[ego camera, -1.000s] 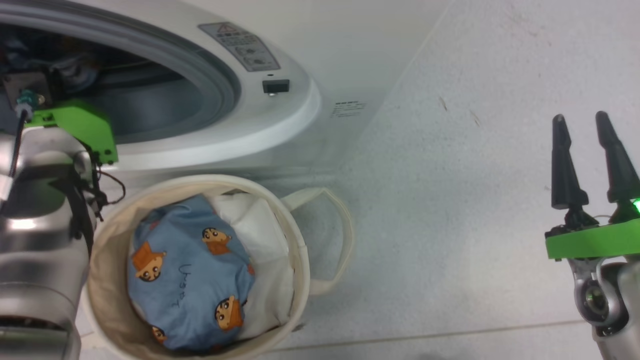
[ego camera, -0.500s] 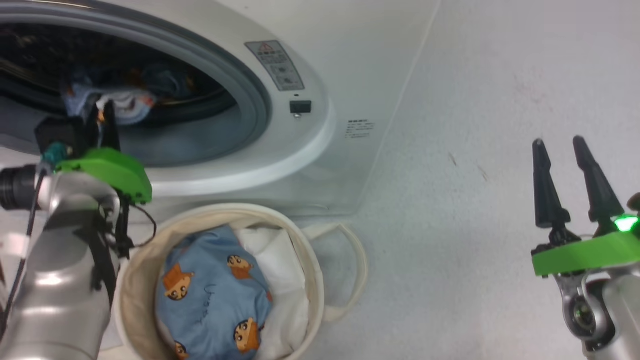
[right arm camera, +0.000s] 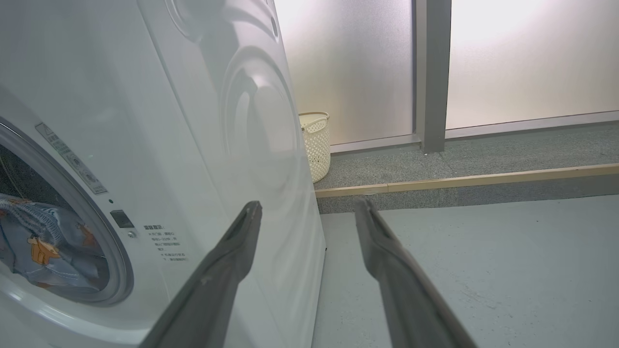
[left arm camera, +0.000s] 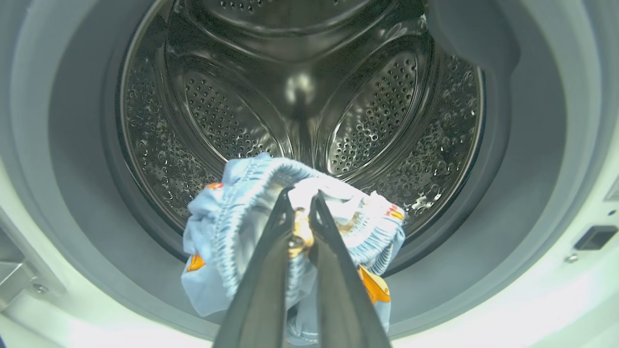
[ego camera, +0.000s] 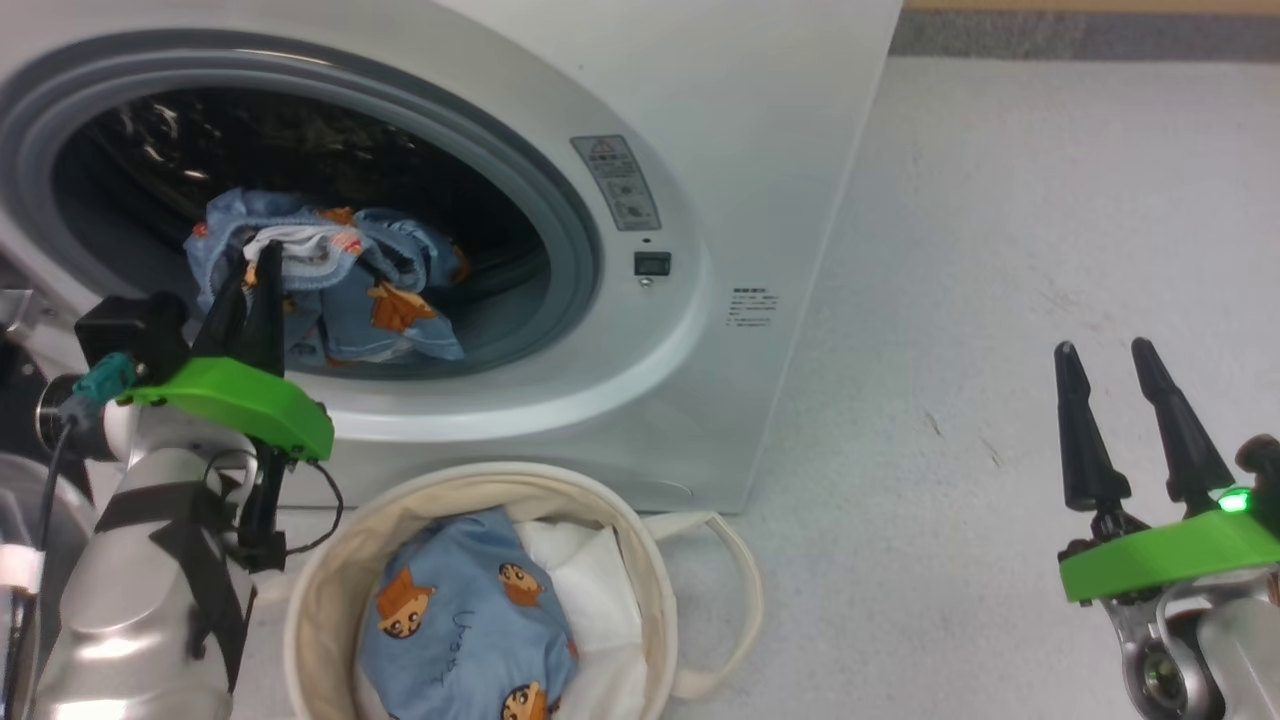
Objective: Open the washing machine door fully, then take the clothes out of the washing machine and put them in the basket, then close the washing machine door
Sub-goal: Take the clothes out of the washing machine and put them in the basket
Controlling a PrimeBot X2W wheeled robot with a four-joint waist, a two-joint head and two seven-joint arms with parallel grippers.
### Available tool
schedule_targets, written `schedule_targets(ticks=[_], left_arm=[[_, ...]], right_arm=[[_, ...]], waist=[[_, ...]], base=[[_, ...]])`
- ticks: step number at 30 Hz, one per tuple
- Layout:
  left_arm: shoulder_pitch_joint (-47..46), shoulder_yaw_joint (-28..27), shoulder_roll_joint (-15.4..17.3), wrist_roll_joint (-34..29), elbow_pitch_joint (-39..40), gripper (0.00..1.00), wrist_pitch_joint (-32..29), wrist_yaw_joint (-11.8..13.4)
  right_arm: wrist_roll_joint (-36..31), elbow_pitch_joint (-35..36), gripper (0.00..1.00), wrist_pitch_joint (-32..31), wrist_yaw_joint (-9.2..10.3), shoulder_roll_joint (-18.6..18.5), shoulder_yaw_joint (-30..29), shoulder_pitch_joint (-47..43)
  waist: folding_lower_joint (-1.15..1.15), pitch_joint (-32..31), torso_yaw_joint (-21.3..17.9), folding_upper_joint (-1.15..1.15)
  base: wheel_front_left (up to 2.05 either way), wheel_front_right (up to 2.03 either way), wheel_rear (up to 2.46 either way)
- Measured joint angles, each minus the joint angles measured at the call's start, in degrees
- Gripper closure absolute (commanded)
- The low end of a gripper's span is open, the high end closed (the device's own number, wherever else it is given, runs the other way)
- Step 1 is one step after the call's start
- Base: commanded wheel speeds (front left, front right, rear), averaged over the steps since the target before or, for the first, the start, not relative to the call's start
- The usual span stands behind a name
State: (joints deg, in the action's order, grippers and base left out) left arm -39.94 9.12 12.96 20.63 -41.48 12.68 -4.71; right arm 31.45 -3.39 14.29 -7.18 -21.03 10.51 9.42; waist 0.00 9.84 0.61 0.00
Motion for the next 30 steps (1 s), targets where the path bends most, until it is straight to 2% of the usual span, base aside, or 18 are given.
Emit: schedule_targets(ticks=[4,8,14,18,23,30], left_arm=[[2.50,-0.35,0.60,3.33,8.47,1.00,-5.27,-0.93],[5.42,-1.05,1.89,6.23,20.67,1.00,-11.95,-0.71],[9.80,-3.10,4.22,10.15,41.46,1.00,-23.43,2.81],[13.96,-3.31,4.55,12.57,52.01,1.00,-30.54,5.47],[21.11,-2.68,4.67,14.51,57.24,1.00,-34.64,7.76],[25.79,-2.89,4.36,15.64,58.70,1.00,-34.78,8.29]], right_arm=[[0.00,-0.05,0.00,0.00,0.00,0.02,-0.21,-0.68],[0.00,-0.02,0.00,0.00,0.00,0.03,-0.54,-0.71],[0.02,0.04,0.00,0.00,0.00,0.10,-0.53,-1.94],[0.14,0.05,0.00,0.00,0.00,0.10,-0.52,-2.03],[0.42,0.09,0.00,0.00,0.00,0.26,-0.42,-2.02],[0.42,0.26,0.00,0.00,0.00,0.33,-0.14,-2.03]], waist=[[0.00,-1.54,1.16,0.00],[0.00,-2.62,2.20,0.00],[0.00,-3.65,3.02,0.00],[0.00,-3.65,3.12,0.00],[0.00,-3.30,2.88,0.00],[0.00,-2.81,2.36,0.00]], base=[[0.00,0.00,0.00],[0.00,0.00,0.00],[0.00,0.00,0.00],[0.00,0.00,0.00],[0.00,0.00,0.00],[0.00,0.00,0.00]])
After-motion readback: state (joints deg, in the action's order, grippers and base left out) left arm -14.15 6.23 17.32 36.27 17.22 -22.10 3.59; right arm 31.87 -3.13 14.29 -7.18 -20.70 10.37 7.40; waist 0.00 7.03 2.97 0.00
